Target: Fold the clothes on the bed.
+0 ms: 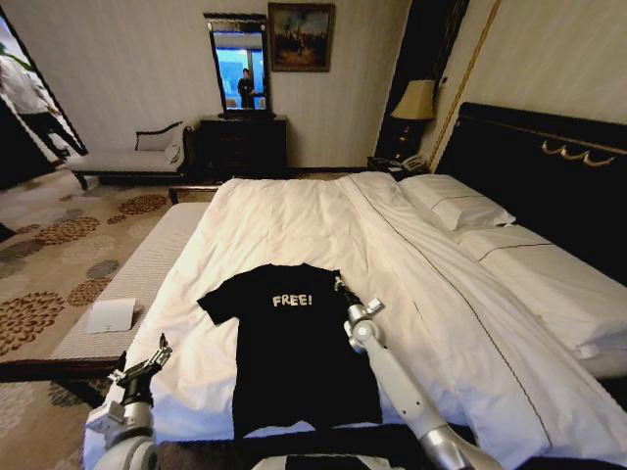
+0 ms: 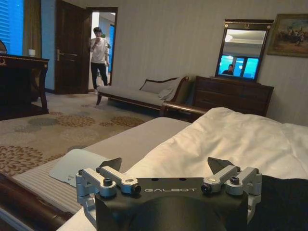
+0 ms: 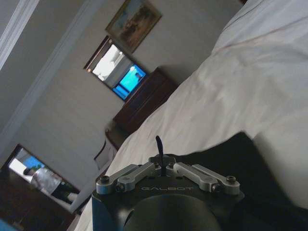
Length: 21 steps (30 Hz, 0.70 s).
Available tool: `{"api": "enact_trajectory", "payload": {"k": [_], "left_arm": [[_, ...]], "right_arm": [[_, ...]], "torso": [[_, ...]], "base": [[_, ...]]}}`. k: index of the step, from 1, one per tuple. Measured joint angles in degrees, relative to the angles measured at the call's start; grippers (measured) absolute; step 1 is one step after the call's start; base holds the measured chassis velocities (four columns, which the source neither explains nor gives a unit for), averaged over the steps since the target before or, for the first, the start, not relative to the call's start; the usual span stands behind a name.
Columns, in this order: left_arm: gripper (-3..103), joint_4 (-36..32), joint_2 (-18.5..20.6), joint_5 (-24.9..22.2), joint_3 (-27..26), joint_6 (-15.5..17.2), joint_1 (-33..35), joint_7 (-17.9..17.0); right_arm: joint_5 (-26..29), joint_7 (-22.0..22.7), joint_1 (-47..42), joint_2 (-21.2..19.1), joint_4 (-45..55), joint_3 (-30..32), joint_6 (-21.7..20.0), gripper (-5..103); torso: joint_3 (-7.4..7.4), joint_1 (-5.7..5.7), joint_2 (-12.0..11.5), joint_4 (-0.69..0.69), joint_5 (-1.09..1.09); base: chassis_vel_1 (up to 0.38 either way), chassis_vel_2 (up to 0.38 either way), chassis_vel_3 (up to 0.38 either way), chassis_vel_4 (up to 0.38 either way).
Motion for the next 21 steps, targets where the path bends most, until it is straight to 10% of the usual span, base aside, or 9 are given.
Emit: {"api": "enact_trajectory", "payload": {"k": [13, 21], "left_arm": [[100, 1.35, -1.23, 1.06, 0.59, -0.26, -0.47, -0.02], [100, 1.55, -1.89, 2.41, 1.73, -0.17, -1.14, -0.1]], "right_arm": [[-4.35, 0.09, 0.26, 1.24, -4.03, -2.46, 0.36, 0], [-3.67, 0.0, -6.58, -0.15, 5.8, -2.41, 0.19, 32]], "torso": [[0.0, 0.0, 0.0, -0.01, 0.0], [0.0, 0.0, 0.0, -0.01, 0.01]], "base": [[0.0, 0.0, 0.0, 0.0], [0.0, 0.0, 0.0, 0.0]]}}
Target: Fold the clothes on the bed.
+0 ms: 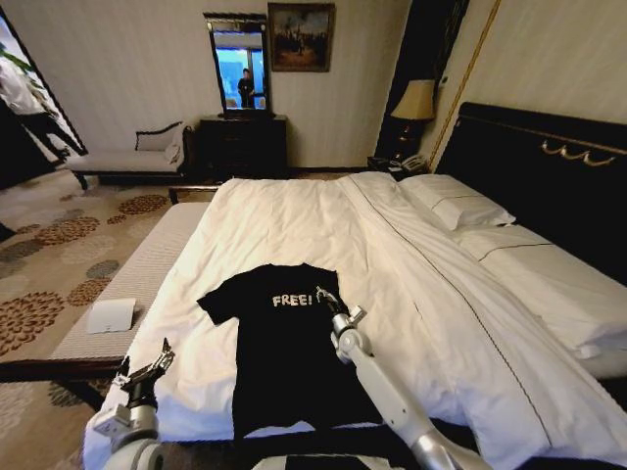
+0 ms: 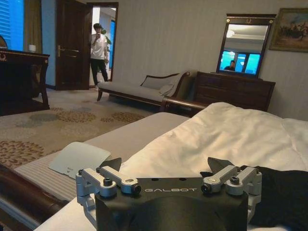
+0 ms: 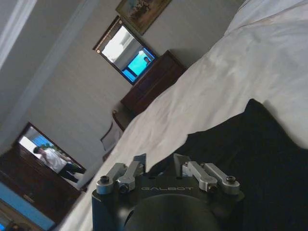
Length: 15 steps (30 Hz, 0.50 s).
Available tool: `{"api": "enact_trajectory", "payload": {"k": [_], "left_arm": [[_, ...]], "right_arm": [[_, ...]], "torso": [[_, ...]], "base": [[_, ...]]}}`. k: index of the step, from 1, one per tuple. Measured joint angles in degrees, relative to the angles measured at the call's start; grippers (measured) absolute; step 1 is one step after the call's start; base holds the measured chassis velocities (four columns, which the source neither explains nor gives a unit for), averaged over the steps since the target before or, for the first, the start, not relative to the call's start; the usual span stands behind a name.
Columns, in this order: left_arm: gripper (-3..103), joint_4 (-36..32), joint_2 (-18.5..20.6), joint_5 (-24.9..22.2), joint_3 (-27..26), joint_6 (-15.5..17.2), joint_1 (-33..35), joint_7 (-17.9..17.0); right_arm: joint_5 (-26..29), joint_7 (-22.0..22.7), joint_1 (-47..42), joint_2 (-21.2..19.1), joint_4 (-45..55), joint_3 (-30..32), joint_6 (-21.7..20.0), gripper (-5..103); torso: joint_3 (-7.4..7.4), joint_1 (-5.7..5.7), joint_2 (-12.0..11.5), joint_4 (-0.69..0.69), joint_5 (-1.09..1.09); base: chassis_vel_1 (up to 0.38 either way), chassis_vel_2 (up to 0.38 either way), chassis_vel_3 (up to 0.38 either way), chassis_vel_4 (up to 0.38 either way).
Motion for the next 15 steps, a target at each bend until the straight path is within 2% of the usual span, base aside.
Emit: {"api": "enact_trajectory", "payload": {"k": [1, 2, 4, 7, 10, 12, 15], "left_arm": [[100, -0.04, 0.0, 0.05, 0.06, 0.1, -0.1, -0.01], [100, -0.04, 0.0, 0.05, 0.06, 0.1, -0.1, -0.01], [100, -0.14, 0.01, 0.08, 0.28, 0.45, -0.44, -0.09], [100, -0.12, 0.15, -0.28, 0.57, 1.16, -0.72, -0.14], [100, 0.44, 1.01, -4.54, 0.88, 5.22, -2.24, -0.62], [100, 0.58, 1.42, -6.19, 0.87, 6.41, -2.95, -0.98], [100, 2.72, 4.48, -13.42, 0.64, 11.71, -8.3, -2.01]], "right_arm": [[0.27, 0.34, -0.74, -0.1, 1.04, 0.23, -0.03, 37], [0.27, 0.34, -0.74, -0.1, 1.04, 0.23, -0.03, 37], [0.68, 2.15, -2.64, -0.23, 3.19, 1.41, -0.07, 48], [0.78, 3.9, -3.67, -0.18, 4.42, 2.81, -0.06, 53], [-0.59, 6.66, -5.65, 0.06, 7.85, 7.0, 0.59, 70], [-1.29, 7.11, -6.01, 0.1, 8.49, 7.8, 0.85, 70], [-6.24, 9.42, -8.91, 0.44, 11.99, 12.29, 2.16, 86]], "torso": [[0.0, 0.0, 0.0, 0.0, 0.0], [0.0, 0.0, 0.0, 0.0, 0.0], [0.0, 0.0, 0.0, 0.0, 0.0], [0.0, 0.0, 0.0, 0.0, 0.0], [0.0, 0.0, 0.0, 0.0, 0.0], [0.0, 0.0, 0.0, 0.01, 0.0], [0.0, 0.0, 0.0, 0.0, -0.01]], "base": [[0.0, 0.0, 0.0, 0.0], [0.0, 0.0, 0.0, 0.0], [0.0, 0.0, 0.0, 0.0], [0.0, 0.0, 0.0, 0.0], [0.0, 0.0, 0.0, 0.0], [0.0, 0.0, 0.0, 0.0], [0.0, 0.0, 0.0, 0.0]]}}
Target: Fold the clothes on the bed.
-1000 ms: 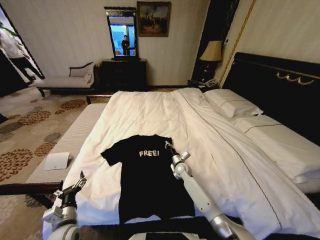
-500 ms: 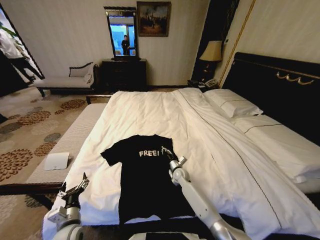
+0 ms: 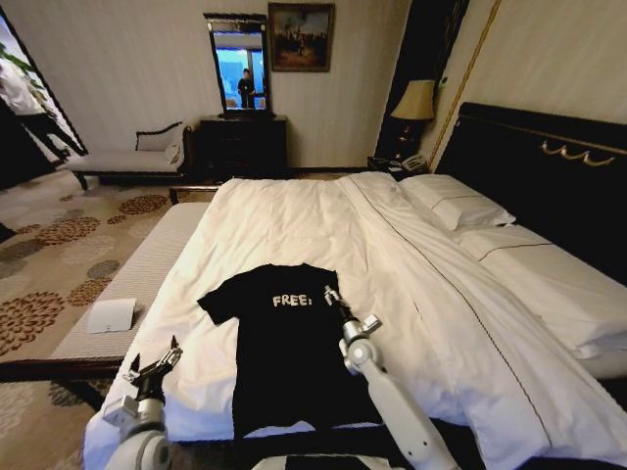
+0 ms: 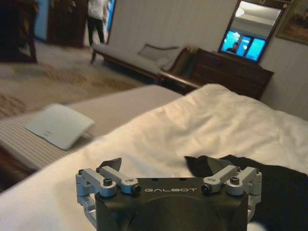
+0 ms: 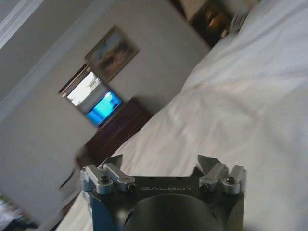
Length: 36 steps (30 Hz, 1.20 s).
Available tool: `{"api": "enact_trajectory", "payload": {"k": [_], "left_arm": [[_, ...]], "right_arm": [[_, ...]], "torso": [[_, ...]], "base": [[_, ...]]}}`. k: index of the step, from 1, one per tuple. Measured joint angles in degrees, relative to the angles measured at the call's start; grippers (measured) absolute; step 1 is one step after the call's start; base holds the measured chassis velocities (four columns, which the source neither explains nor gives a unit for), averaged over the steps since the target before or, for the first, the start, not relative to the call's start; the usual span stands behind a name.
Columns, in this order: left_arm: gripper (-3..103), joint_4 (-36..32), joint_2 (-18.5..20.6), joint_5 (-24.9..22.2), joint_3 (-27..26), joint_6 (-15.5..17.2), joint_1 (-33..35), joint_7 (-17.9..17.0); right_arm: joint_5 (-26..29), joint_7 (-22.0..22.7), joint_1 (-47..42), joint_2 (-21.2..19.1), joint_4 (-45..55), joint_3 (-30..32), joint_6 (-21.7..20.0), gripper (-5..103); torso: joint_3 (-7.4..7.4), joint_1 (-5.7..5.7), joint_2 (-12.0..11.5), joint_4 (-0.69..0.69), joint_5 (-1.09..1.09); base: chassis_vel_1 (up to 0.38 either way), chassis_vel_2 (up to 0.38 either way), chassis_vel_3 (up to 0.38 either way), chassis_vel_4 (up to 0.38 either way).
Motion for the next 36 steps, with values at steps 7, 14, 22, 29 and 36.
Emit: {"api": "enact_trajectory", "payload": {"k": [7, 14, 22, 29, 36], "left_arm": [[100, 8.24, 6.03, -13.64, 2.91, 4.51, -11.43, 0.89], [100, 16.78, 7.32, -24.3, 3.94, 3.67, -16.96, 2.61], [100, 25.14, 7.84, -25.94, 8.82, 2.61, -24.97, 3.96], [100, 31.25, 7.3, -24.76, 11.65, 2.41, -29.82, 5.16], [100, 35.08, 6.93, -22.54, 12.86, 2.52, -32.83, 4.11]], "right_arm": [[-7.5, 1.65, -6.9, 1.45, 4.79, 4.21, 2.71, 100], [-9.3, 2.08, -7.83, 2.62, 5.09, 3.03, 3.51, 100], [-10.12, 2.29, -10.34, 3.42, 5.96, 4.16, 3.88, 100], [-11.31, 2.94, -10.64, 4.16, 5.81, 4.68, 4.0, 100], [-11.89, 3.12, -9.89, 4.18, 4.87, 5.43, 4.0, 100]], "torso": [[0.0, 0.01, 0.0, -0.02, 0.01], [0.01, 0.01, 0.0, 0.09, 0.01], [0.01, 0.02, 0.0, 0.0, 0.0], [0.0, 0.01, 0.0, 0.0, 0.0], [0.01, 0.02, -0.01, -0.01, 0.0]], "base": [[0.0, 0.0, 0.0, 0.0], [0.0, 0.0, 0.0, 0.0], [0.0, 0.0, 0.0, 0.0], [0.0, 0.0, 0.0, 0.0], [0.0, 0.0, 0.0, 0.0]]}}
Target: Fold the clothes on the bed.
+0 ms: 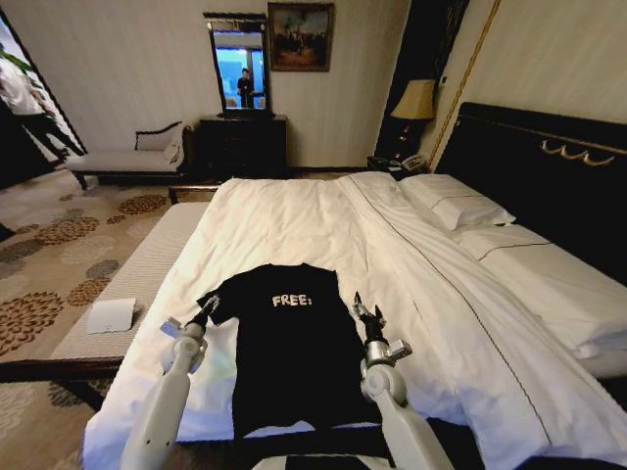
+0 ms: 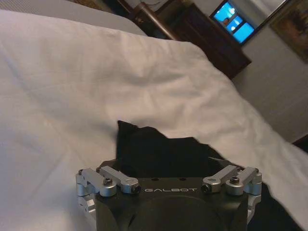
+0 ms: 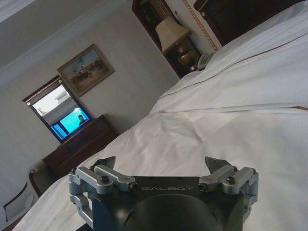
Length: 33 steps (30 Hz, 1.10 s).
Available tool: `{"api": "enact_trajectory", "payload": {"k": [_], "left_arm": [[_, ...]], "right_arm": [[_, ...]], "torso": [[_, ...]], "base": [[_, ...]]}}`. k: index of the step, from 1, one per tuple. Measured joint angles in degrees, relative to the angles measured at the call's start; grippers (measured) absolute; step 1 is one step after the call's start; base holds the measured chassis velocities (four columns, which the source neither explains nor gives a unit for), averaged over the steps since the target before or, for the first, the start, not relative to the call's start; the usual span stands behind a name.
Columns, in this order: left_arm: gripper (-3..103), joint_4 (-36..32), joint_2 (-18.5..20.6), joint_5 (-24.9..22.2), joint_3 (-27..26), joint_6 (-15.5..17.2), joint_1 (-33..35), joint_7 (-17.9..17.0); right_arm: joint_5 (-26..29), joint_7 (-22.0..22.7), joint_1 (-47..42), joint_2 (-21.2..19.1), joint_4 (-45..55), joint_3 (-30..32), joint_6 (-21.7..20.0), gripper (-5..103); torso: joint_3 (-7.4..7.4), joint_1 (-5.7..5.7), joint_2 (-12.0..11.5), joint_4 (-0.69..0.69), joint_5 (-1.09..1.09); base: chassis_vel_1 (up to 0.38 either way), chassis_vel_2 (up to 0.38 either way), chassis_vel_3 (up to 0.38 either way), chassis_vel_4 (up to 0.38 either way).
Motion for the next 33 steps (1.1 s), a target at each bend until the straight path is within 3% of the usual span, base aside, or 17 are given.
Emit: {"api": "enact_trajectory", "payload": {"k": [6, 17, 33], "left_arm": [[100, 2.76, 1.58, 1.1, 0.01, 0.44, -1.36, -0.56], [99, 7.65, 0.29, 2.98, 1.21, 0.41, -4.7, -0.62], [43, 7.45, 0.4, 3.06, 0.79, 0.42, -5.63, -1.05]], "right_arm": [[0.65, 0.04, 0.91, -0.53, -1.46, 0.9, 0.09, 100], [0.63, 0.48, 1.24, -1.15, -1.89, 1.19, 0.21, 100], [0.49, 1.23, 1.13, -1.25, -2.61, 1.52, 0.23, 100]], "torso": [[0.0, -0.02, 0.01, 0.01, 0.0], [-0.01, -0.02, 0.01, 0.02, 0.01], [0.0, -0.01, 0.0, 0.01, 0.0]], "base": [[0.0, 0.0, 0.0, 0.0], [0.0, 0.0, 0.0, 0.0], [0.0, 0.0, 0.0, 0.0]]}}
